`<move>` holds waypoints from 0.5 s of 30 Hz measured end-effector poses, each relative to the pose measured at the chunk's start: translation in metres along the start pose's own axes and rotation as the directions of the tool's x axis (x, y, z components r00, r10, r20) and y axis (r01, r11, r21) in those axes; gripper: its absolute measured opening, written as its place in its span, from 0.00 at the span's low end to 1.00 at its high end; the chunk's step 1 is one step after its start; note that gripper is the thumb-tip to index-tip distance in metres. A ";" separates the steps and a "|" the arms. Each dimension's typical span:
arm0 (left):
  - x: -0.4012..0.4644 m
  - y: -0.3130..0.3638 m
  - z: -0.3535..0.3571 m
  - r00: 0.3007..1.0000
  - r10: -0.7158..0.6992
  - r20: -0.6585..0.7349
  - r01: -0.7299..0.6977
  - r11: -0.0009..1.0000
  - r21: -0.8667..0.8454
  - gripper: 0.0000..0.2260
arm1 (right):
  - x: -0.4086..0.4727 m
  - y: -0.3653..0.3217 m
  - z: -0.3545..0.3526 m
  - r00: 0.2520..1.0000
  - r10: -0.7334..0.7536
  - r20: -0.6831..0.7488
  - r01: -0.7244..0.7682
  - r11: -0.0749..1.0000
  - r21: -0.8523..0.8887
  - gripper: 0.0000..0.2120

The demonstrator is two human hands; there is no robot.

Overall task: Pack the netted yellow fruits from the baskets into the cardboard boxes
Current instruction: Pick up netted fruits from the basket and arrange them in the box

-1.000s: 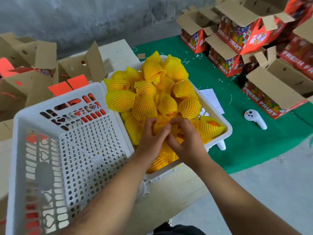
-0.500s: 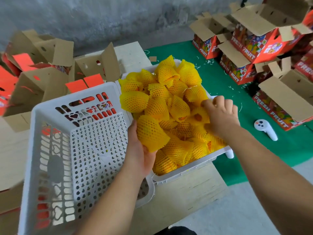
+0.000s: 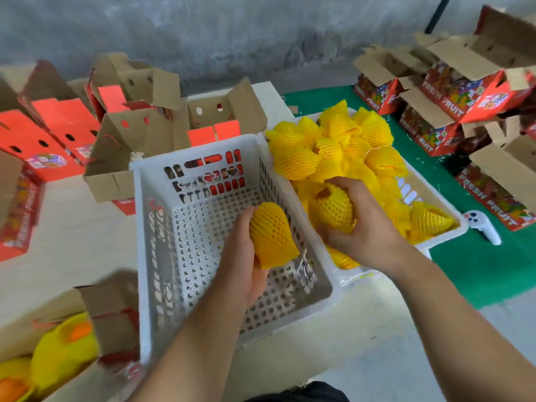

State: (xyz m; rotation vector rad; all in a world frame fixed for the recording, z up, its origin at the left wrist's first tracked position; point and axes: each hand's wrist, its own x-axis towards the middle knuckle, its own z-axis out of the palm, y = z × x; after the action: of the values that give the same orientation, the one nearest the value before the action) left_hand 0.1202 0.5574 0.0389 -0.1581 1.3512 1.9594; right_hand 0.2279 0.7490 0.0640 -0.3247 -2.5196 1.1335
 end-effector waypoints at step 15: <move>-0.146 0.118 -0.379 0.984 0.163 -0.068 -0.134 0.937 0.321 0.18 | -0.035 -0.241 0.340 0.930 -0.064 0.362 -0.067 0.939 0.337 0.32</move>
State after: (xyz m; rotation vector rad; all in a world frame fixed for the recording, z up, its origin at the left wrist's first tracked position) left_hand 0.0393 0.1425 0.0331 0.0069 1.7642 1.8438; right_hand 0.1055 0.3506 0.0298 -0.0169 -2.5496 1.7452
